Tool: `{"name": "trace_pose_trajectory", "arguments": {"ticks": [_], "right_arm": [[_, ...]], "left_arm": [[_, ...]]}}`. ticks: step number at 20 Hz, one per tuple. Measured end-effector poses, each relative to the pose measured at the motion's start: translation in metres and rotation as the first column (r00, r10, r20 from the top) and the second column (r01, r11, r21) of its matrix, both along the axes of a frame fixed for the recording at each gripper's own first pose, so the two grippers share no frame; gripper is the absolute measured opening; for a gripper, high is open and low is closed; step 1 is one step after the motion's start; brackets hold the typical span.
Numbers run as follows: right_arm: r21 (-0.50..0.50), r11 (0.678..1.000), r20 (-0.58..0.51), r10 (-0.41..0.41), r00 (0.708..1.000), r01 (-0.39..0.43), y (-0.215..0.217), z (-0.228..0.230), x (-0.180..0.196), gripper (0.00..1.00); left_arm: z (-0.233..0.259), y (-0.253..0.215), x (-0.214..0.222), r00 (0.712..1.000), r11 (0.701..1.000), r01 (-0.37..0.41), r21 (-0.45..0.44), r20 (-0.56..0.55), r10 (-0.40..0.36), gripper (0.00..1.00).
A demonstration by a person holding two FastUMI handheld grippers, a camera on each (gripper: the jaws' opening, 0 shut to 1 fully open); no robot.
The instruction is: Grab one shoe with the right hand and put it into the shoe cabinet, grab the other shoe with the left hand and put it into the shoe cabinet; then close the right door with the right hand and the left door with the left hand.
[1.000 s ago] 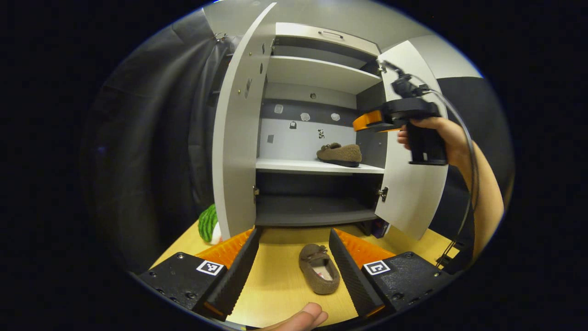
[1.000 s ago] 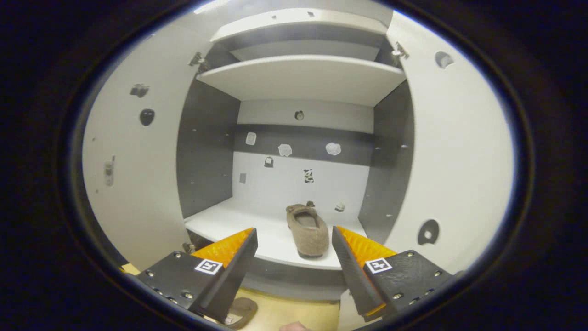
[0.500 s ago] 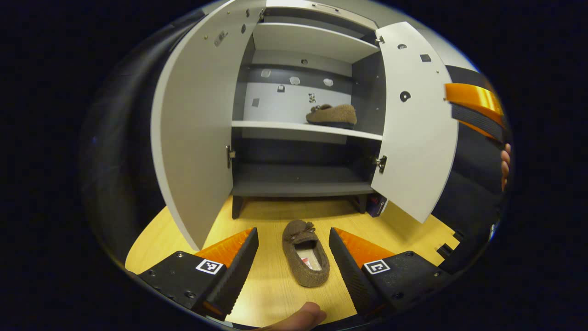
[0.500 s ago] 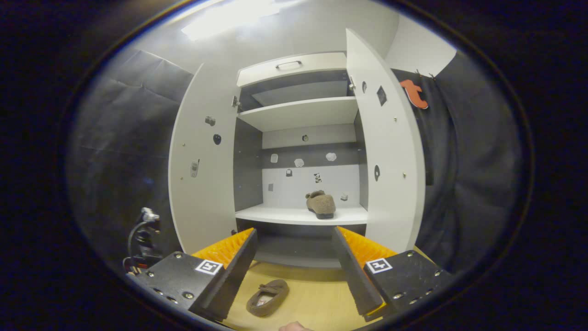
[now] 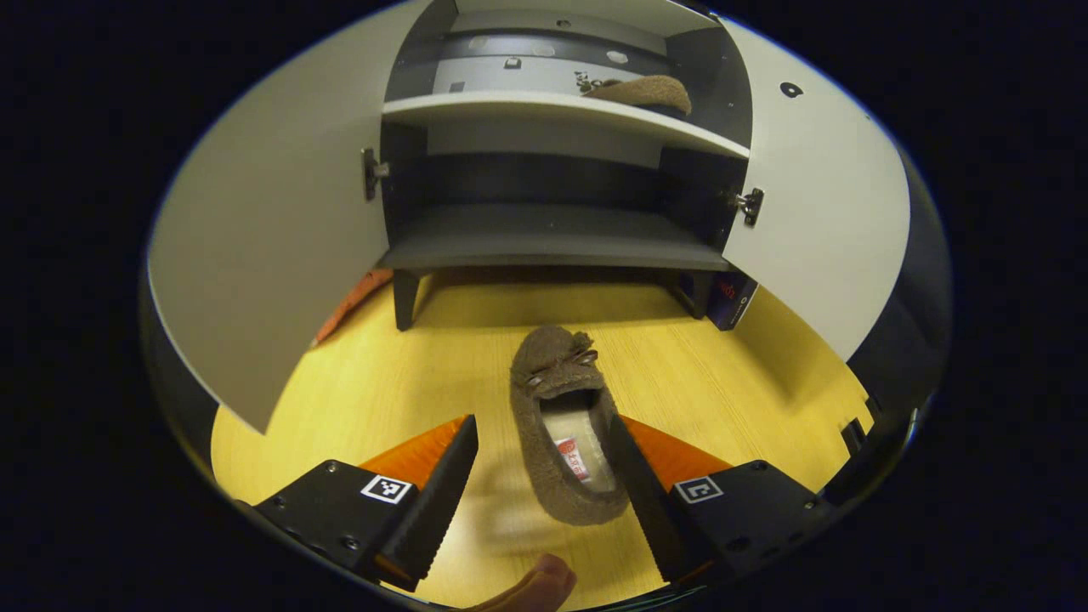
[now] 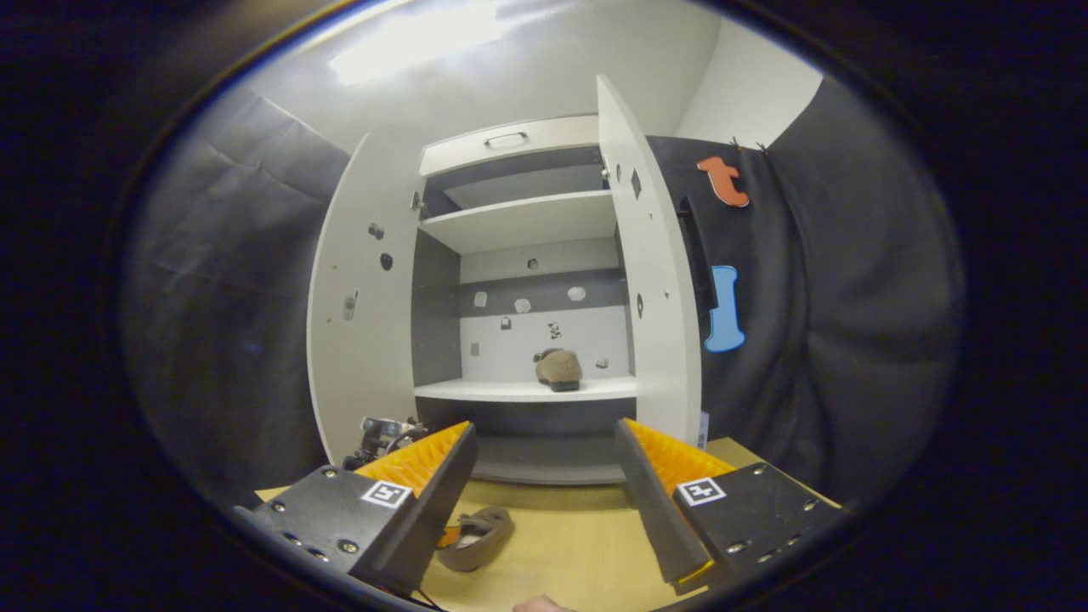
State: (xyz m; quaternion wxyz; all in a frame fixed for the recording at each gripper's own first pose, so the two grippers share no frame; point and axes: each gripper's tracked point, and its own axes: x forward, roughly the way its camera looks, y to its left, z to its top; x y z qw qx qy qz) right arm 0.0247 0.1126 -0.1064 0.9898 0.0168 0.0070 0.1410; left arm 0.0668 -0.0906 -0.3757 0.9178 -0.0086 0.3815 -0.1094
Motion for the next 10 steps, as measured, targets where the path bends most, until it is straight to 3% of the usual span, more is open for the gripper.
{"name": "trace_pose_trajectory", "arguments": {"ticks": [3, 6, 8, 10], "right_arm": [[-0.009, 1.000, -0.007, -0.027, 1.000, 0.027, -0.015, -0.009, 0.004, 0.98], [-0.009, 1.000, -0.026, -0.029, 0.999, 0.029, -0.019, -0.018, 0.006, 0.98], [-0.009, 1.000, -0.038, -0.029, 0.999, 0.029, -0.022, -0.023, 0.007, 0.98], [-0.006, 1.000, -0.044, -0.028, 0.999, 0.028, -0.024, -0.026, 0.008, 0.98]], "left_arm": [[-0.023, -0.001, 0.010, 0.999, 1.000, -0.014, 0.028, -0.035, 0.015, 0.96], [-0.036, 0.006, 0.022, 1.000, 0.993, -0.015, 0.118, -0.008, 0.016, 0.95], [-0.045, 0.009, 0.026, 1.000, 0.989, -0.005, 0.150, -0.008, 0.006, 0.88], [-0.058, 0.006, 0.031, 1.000, 0.993, 0.004, 0.114, -0.029, -0.001, 0.79]]}}
